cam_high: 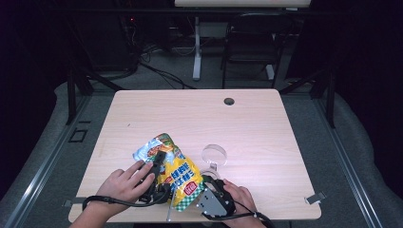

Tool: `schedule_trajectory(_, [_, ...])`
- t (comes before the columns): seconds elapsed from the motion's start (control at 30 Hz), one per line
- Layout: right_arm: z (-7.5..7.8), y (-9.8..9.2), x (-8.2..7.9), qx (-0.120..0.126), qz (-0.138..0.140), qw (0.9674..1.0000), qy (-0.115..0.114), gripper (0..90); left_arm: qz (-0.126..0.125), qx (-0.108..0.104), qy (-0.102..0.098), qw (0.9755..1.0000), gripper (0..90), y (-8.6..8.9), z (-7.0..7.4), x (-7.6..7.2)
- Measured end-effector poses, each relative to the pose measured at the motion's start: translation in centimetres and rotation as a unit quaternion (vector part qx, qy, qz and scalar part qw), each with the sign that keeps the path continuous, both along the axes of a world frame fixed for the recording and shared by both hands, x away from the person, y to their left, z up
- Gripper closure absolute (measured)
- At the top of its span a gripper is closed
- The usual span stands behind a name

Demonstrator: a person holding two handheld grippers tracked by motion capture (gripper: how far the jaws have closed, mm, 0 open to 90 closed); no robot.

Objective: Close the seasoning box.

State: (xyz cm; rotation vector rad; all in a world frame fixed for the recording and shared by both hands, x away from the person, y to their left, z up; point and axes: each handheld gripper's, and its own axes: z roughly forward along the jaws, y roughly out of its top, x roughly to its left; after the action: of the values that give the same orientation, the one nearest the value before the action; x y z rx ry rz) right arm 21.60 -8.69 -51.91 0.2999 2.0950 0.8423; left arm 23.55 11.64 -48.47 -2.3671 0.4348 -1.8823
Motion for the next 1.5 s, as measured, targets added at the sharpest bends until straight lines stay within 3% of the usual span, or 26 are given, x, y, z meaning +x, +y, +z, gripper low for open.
schedule_trajectory(0.87, [-0.1, 0.0, 0.0, 0.004, -0.005, 1.0, 0.0, 70.0, -0.004, 0.017, -0.012, 0.9998, 62.6, -0.3, 0.2, -0.1])
schedule_trajectory(0.93, [-0.1, 0.0, 0.0, 0.003, -0.006, 1.0, 0.0, 70.0, -0.008, 0.022, -0.023, 0.9995, 62.6, -0.4, 0.3, -0.1])
schedule_trajectory(1.0, [-0.1, 0.0, 0.0, 0.004, -0.007, 1.0, -0.001, 70.0, -0.006, 0.019, -0.014, 0.9997, 62.5, -0.5, 0.2, -0.1])
schedule_trajectory(1.27, [-0.3, -0.1, 0.0, 0.015, -0.01, 0.9998, 0.002, 70.0, -0.009, 0.023, -0.015, 0.9996, 62.6, -0.7, 0.3, 0.0])
schedule_trajectory(1.5, [-0.4, -0.3, 0.0, 0.017, -0.012, 0.9998, 0.007, 70.0, -0.005, 0.039, -0.012, 0.9991, 63.0, -1.1, 0.5, 0.0])
